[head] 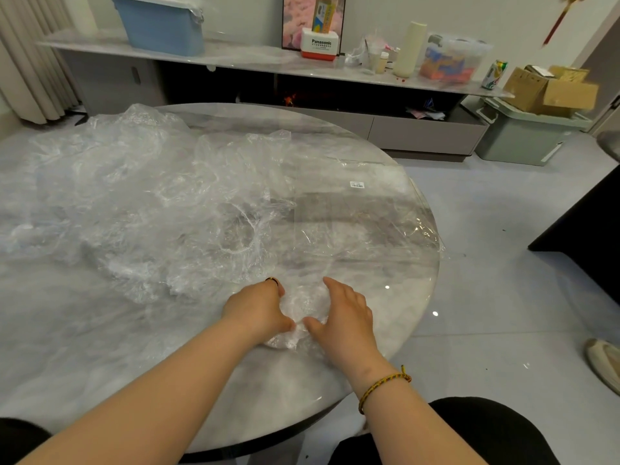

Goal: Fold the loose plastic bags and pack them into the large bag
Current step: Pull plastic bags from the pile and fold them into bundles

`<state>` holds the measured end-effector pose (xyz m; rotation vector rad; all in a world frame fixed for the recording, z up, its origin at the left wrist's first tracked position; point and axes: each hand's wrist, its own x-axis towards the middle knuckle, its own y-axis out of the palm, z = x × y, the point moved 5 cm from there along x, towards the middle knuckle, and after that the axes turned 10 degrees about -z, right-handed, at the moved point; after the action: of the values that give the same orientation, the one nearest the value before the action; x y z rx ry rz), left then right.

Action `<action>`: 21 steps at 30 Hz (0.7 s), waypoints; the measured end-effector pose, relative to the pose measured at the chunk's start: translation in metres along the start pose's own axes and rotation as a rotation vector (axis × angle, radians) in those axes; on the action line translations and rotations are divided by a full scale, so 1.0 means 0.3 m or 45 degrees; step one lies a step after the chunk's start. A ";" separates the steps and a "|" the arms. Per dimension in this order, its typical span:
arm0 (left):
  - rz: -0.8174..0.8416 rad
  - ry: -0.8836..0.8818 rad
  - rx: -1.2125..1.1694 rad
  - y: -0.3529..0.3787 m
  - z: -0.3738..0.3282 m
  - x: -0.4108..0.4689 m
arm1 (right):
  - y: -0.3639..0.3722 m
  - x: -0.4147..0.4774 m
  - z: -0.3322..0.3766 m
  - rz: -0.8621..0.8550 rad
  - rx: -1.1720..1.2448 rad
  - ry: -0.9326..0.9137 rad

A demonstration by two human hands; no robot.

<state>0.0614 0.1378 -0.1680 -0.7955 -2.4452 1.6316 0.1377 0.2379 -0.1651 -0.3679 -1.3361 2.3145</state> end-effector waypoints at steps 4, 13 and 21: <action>0.005 -0.098 -0.398 -0.002 0.029 0.006 | -0.032 0.013 -0.014 -0.061 0.251 0.100; -0.275 -0.461 -1.611 -0.035 0.052 -0.013 | -0.050 0.016 -0.017 0.019 1.153 0.566; -0.254 -0.427 -1.644 0.018 -0.021 -0.012 | -0.015 0.008 0.027 -0.084 1.440 0.591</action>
<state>0.0687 0.1428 -0.1693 -0.2717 -3.5193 -0.0907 0.1331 0.2349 -0.1573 -0.4067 0.2361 2.3108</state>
